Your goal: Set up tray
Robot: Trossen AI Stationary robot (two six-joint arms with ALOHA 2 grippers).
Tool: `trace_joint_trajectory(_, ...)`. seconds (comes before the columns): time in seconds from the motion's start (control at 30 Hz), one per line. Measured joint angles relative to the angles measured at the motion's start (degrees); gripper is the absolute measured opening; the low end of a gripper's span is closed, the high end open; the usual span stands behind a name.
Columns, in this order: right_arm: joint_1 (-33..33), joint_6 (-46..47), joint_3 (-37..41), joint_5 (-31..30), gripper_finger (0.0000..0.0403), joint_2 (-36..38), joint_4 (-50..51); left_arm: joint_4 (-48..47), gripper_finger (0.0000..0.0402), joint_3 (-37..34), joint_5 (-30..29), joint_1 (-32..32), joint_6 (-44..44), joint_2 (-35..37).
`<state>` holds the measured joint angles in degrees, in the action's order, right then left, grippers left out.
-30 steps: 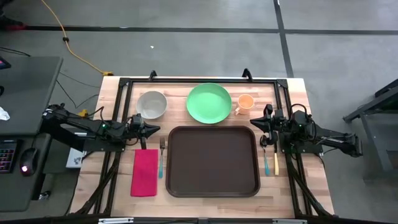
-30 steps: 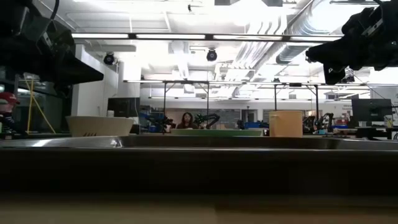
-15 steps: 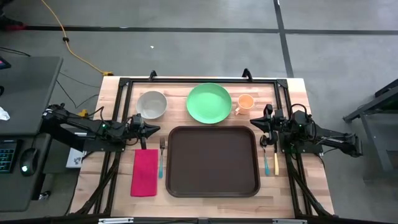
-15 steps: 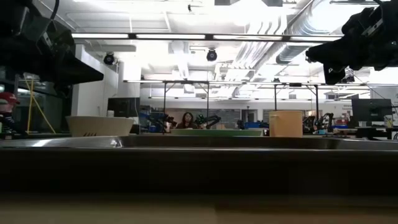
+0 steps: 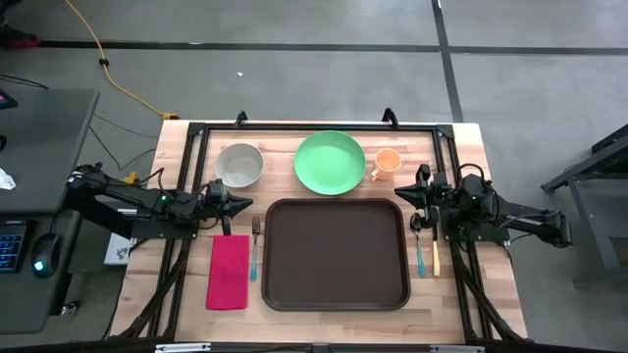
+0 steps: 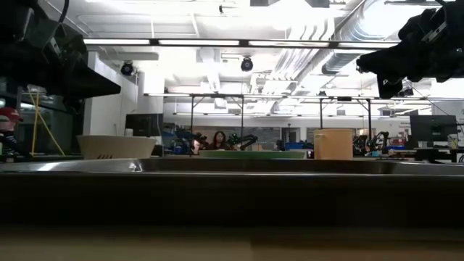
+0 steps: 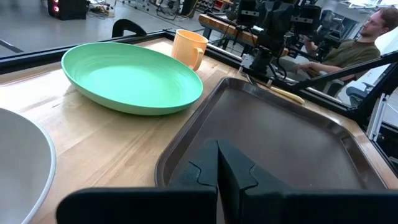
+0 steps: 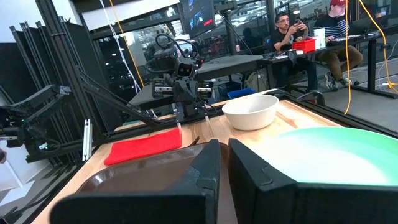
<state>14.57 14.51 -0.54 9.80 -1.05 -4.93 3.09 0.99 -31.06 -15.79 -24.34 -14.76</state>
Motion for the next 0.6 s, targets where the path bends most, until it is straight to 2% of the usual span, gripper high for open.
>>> trace_joint_trajectory(0.33,0.0,0.0,0.0,0.0,0.0011,0.0,0.0,0.1,0.0031,0.0,0.0,0.0,-0.4,0.0)
trace_joint_trajectory(0.6,0.0,0.0,0.0,0.0,0.0011,0.0,0.0,0.6,0.0031,0.0,0.0,0.0,-11.9,0.0)
